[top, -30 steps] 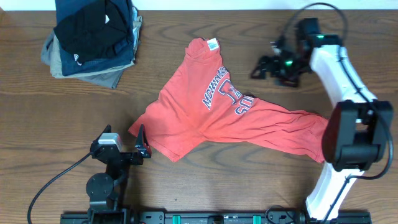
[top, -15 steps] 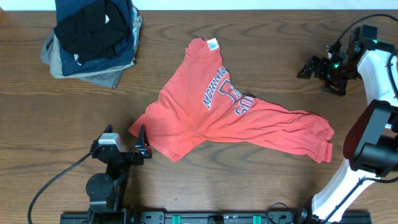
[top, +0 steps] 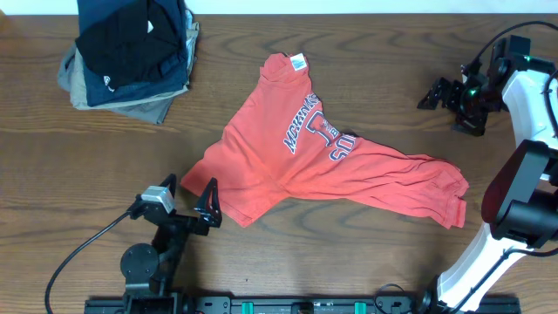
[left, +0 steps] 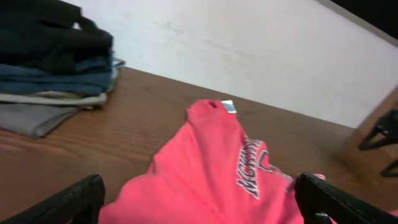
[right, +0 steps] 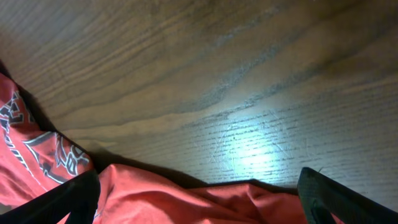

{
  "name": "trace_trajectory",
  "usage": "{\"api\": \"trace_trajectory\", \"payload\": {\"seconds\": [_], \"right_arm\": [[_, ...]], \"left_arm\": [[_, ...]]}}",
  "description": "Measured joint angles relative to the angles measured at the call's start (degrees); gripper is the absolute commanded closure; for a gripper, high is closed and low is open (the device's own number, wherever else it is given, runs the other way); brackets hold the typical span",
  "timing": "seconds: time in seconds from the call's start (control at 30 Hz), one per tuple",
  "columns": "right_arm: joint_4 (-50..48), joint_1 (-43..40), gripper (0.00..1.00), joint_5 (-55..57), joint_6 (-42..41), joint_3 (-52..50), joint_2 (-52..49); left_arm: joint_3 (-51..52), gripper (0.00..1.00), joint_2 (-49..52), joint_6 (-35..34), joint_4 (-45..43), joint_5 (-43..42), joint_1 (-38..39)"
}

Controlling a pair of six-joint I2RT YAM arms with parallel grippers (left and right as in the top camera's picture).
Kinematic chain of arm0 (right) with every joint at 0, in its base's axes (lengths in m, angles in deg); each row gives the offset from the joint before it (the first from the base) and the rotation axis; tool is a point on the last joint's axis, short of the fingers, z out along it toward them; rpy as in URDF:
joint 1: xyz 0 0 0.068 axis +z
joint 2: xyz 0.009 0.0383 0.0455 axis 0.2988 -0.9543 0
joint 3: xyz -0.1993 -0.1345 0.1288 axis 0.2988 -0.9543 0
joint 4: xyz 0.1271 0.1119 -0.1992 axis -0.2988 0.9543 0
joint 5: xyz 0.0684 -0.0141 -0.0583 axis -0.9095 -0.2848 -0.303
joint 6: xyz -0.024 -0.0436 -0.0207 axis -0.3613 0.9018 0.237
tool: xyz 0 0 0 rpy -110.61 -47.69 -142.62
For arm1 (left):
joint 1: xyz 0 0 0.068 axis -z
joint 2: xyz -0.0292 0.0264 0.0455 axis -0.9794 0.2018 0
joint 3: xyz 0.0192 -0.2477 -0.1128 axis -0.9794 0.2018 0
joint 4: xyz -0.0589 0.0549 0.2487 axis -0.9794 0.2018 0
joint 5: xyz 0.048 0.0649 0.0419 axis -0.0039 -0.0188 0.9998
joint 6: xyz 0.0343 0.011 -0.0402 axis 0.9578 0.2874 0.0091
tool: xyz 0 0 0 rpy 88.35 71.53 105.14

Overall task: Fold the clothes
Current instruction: 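Reach the left gripper to the shirt's left sleeve and grasp it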

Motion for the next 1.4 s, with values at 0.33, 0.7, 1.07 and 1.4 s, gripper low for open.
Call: {"api": "trace_trajectory", "payload": {"seconds": [0.33,0.7,1.07,1.4], "right_arm": [[0.81,0.00,0.01,-3.82,-4.42,0.00,0.00],[1.73,0.00,0.01,-10.56,-5.84,0.02,0.00],[3.50,0.00,0.01,-11.41,-5.77,0.02,0.00],[4.74,0.90,0.01,-11.32,-4.11,0.02,0.00]], "left_arm": [[-2.78,0.02,7.96,0.28,-0.79,-5.33,0.00],[-38.88,0.02,53.09,10.62,25.97,-8.09,0.02],[-49.33,0.02,82.14,12.39,29.68,-6.03,0.00],[-49.33,0.02,90.36,11.96,30.05,8.22,0.00]]}}
